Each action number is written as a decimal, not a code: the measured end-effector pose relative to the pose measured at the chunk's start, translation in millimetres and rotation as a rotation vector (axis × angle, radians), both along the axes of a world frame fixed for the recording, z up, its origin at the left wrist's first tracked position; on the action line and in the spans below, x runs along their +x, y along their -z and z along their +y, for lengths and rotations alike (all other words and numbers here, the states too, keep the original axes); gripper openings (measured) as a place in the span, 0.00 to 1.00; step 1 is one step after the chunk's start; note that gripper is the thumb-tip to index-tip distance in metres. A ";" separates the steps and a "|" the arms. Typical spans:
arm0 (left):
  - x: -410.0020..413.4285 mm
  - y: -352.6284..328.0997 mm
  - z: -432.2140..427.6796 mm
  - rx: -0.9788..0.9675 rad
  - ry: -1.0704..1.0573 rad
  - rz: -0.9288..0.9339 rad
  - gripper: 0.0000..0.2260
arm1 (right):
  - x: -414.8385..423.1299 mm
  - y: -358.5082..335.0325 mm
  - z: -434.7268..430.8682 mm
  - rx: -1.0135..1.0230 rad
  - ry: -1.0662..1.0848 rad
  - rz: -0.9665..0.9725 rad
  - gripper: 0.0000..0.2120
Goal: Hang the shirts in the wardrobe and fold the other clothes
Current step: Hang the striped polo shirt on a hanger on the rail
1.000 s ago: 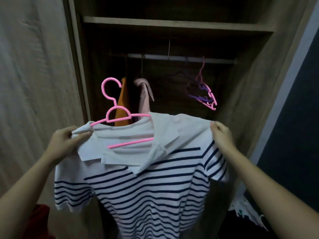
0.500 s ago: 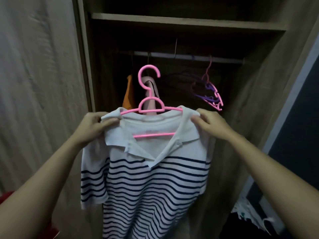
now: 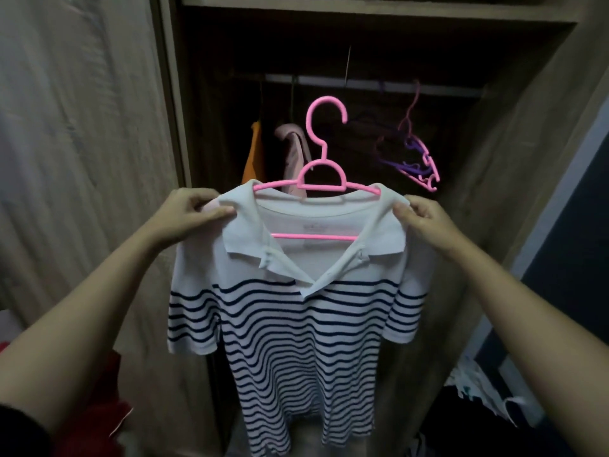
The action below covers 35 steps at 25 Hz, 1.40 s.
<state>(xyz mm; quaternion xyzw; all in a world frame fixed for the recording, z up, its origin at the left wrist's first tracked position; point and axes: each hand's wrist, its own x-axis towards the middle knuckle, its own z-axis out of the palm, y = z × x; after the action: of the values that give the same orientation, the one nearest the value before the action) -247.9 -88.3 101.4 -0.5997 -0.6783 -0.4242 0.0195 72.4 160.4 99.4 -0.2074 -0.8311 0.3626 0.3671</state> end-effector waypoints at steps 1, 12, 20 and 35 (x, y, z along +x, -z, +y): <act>-0.2 -0.6 -0.7 0.008 -0.003 0.034 0.13 | 0.9 -1.6 -2.6 -0.019 -0.004 -0.012 0.20; 68.1 21.8 1.4 0.208 -0.099 0.093 0.10 | -92.8 -8.5 -123.7 -0.342 0.182 -0.067 0.16; 155.0 4.7 27.0 0.064 -0.328 0.294 0.13 | -121.8 -38.1 -95.7 -0.645 0.295 0.231 0.15; 145.8 5.3 217.5 0.325 -0.034 -0.080 0.32 | -171.4 -102.9 80.3 -0.342 0.008 0.067 0.13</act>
<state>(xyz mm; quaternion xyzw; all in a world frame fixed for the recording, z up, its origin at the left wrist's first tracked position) -102.0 129.1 96.2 -0.5597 -0.6112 -0.5513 0.0964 -99.0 240.7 202.2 -0.2580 -0.7438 0.5039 0.3555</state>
